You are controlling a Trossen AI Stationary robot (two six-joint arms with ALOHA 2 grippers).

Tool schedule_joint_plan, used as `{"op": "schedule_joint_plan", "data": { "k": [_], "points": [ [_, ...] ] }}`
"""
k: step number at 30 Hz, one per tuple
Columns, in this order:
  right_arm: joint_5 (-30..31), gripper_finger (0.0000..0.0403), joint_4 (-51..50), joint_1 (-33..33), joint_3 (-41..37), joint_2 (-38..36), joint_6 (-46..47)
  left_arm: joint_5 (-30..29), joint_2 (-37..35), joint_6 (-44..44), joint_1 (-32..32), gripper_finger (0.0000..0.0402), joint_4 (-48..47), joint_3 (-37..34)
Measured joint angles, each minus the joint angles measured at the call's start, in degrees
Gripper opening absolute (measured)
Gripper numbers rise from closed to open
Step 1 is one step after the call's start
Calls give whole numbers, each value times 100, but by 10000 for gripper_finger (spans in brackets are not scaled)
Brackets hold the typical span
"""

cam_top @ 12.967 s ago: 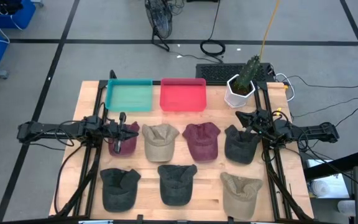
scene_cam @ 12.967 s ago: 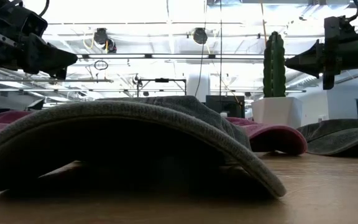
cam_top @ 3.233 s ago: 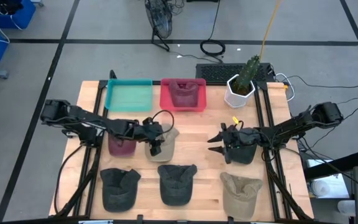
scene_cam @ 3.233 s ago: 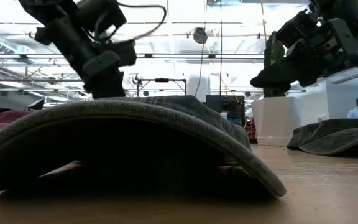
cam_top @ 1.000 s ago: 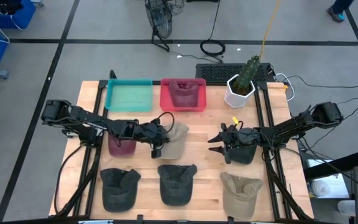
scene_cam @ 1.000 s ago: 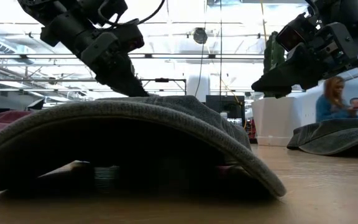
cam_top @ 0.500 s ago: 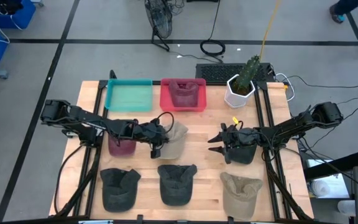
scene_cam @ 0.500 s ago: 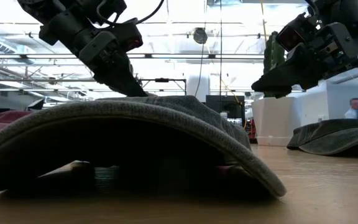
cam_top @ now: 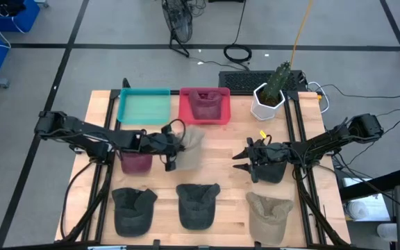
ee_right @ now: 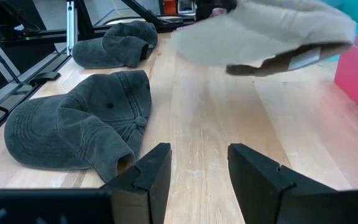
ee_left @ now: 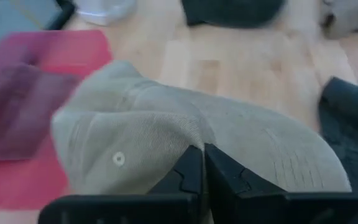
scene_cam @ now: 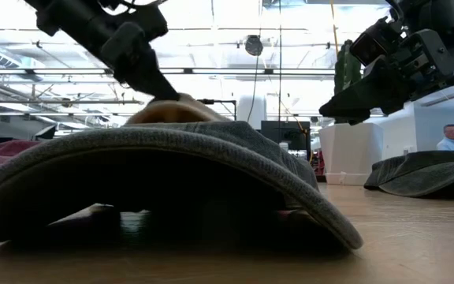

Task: Pick & Place hat
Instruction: Put the top brown cap into the blue bin

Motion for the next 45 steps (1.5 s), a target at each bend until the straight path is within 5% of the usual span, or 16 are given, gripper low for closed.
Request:
{"op": "schedule_joint_plan", "data": {
  "k": [12,17,27,35,45],
  "points": [
    [-25,144,-2,-2,0,0,-427,-670,-203,758,-41,7,-74,6],
    [-36,144,-51,0,2,0,-553,-734,-561,990,291,11,-851,285],
    [-486,144,-223,0,2,0,-861,-89,-1224,1222,1557,8,-3219,1531],
    [-484,144,-130,0,2,0,-1032,534,-1196,1654,2792,9,-3960,1845],
    [-482,144,-109,0,0,0,-1073,617,-949,2322,3818,6,-4142,1840]
  ]
}}
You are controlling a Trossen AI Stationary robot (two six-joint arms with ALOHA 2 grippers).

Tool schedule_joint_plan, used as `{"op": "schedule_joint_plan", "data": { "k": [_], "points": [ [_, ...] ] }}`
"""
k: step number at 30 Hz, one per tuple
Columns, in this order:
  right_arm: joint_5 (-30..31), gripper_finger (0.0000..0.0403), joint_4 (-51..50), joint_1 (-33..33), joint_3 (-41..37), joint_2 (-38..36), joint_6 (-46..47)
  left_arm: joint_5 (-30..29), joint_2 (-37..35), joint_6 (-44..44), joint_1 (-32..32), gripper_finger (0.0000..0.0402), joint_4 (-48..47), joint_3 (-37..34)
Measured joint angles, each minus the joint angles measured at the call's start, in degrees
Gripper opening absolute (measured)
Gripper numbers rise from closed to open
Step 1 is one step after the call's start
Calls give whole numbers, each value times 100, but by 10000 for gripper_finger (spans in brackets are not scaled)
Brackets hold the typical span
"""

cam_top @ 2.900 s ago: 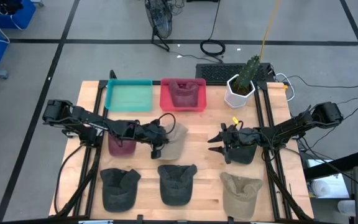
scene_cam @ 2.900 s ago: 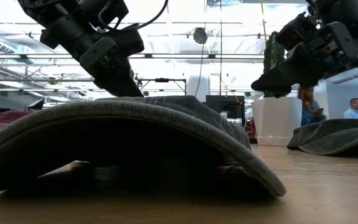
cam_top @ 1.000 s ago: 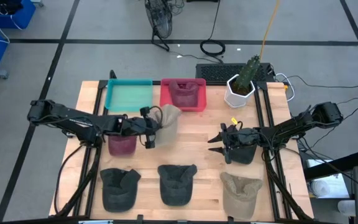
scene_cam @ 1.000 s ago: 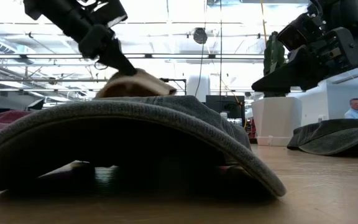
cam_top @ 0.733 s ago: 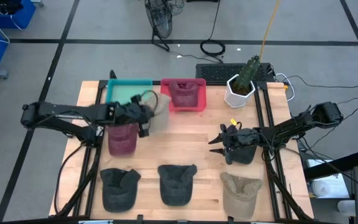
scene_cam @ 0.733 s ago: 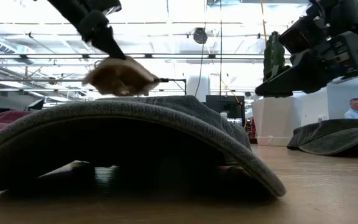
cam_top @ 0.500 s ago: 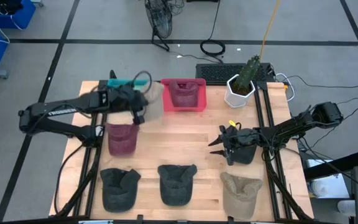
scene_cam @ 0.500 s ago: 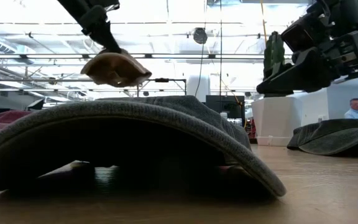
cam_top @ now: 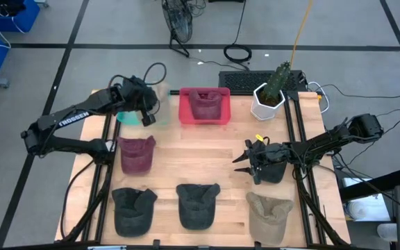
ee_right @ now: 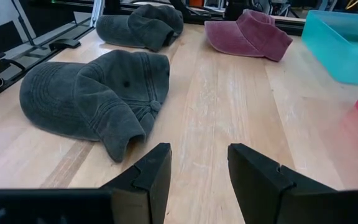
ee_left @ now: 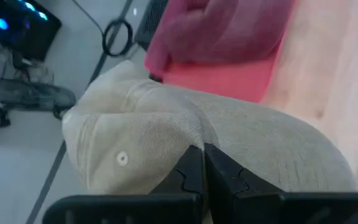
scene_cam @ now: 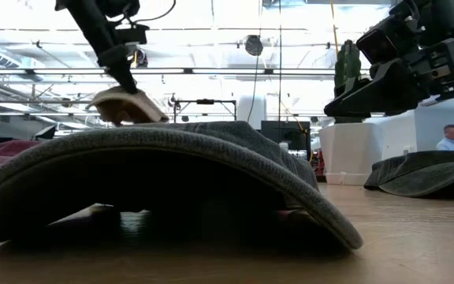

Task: Pick & Place hat
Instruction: Put the top brown cap into the blue bin

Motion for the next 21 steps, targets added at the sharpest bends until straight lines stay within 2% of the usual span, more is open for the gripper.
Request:
{"op": "schedule_joint_plan", "data": {
  "k": [6,12,21],
  "points": [
    [0,144,0,-2,0,0,95,417,419,440,543,12,-16,0],
    [0,144,-29,-2,-2,0,134,395,896,1185,904,10,-117,0],
    [1,144,-104,-1,-2,0,175,409,1465,1414,1336,13,-125,0]
  ]
}}
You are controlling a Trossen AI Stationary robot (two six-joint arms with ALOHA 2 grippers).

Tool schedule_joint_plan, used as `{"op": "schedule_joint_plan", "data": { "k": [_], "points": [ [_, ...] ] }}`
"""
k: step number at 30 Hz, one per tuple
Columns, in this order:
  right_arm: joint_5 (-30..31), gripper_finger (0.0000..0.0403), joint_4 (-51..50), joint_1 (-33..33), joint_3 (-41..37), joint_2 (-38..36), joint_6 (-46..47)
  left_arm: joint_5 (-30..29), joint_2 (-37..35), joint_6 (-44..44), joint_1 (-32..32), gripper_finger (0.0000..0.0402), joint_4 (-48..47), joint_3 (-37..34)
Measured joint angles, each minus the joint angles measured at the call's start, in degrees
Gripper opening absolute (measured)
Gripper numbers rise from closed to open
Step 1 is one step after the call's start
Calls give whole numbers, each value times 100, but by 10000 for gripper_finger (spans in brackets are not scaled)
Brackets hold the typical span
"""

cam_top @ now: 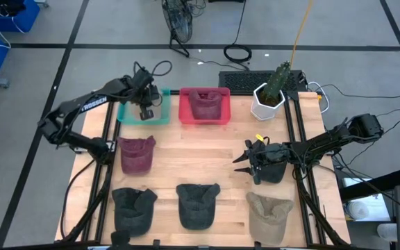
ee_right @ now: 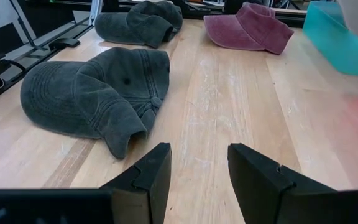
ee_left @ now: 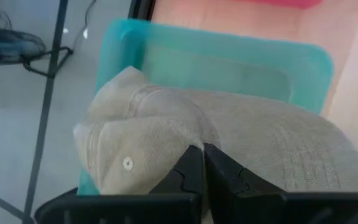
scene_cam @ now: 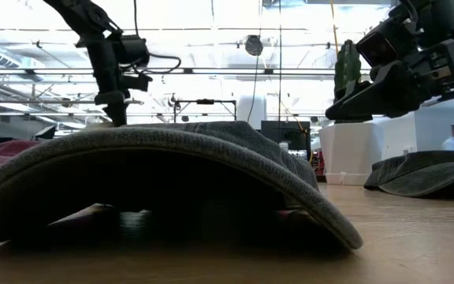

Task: Pick & Place hat
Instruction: Put the top brown cap into the blue bin

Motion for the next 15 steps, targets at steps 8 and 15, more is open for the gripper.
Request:
{"op": "schedule_joint_plan", "data": {
  "k": [8,15],
  "points": [
    [1,144,-4,-1,0,0,-103,133,348,-117,244,18,33,0],
    [5,144,-5,-5,0,0,-235,-80,600,-160,350,77,79,-2]
  ]
}}
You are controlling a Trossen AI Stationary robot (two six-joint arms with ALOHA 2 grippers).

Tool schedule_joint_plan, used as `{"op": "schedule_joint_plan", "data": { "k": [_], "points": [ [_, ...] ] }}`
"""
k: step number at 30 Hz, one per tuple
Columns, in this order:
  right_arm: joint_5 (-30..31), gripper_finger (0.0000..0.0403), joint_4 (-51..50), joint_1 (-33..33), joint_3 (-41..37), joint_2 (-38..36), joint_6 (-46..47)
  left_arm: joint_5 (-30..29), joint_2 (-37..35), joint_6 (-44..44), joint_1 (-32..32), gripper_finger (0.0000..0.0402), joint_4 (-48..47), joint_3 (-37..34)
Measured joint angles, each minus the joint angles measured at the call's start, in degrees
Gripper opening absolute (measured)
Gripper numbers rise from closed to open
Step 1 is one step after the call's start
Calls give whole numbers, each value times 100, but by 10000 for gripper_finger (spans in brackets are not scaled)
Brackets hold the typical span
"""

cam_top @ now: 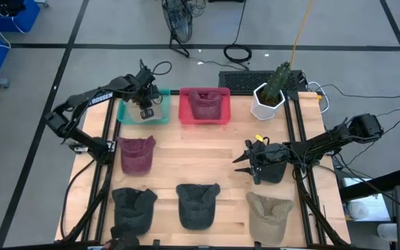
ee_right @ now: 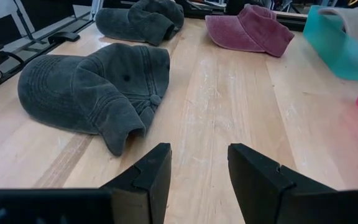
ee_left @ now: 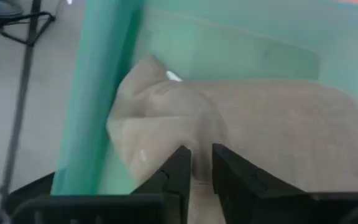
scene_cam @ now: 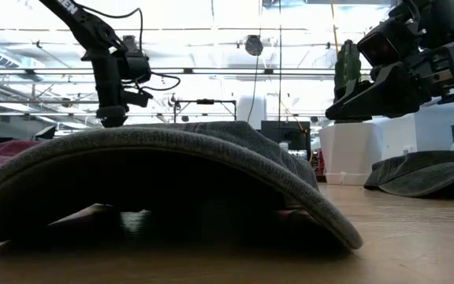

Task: Pick & Place hat
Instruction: Put the top brown cap into the blue bin

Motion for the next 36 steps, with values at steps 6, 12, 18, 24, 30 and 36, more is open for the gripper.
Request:
{"op": "schedule_joint_plan", "data": {
  "k": [6,12,18,24,30,36],
  "points": [
    [19,144,0,0,-1,0,-48,-568,13,22,-60,104,80,0],
    [22,144,1,0,-1,0,-107,-792,-255,149,-344,108,68,-4],
    [22,144,0,-2,-2,0,-132,-741,-820,-223,-738,108,11,-2],
    [23,144,1,-2,-2,0,-133,771,-1273,-1845,-1240,108,-312,0],
    [22,144,3,-2,-2,0,-133,757,-1138,-3081,-1662,108,-1176,0],
    [15,144,2,-2,-2,0,-133,-383,-783,-3155,-1760,108,-1907,-4]
  ]
}}
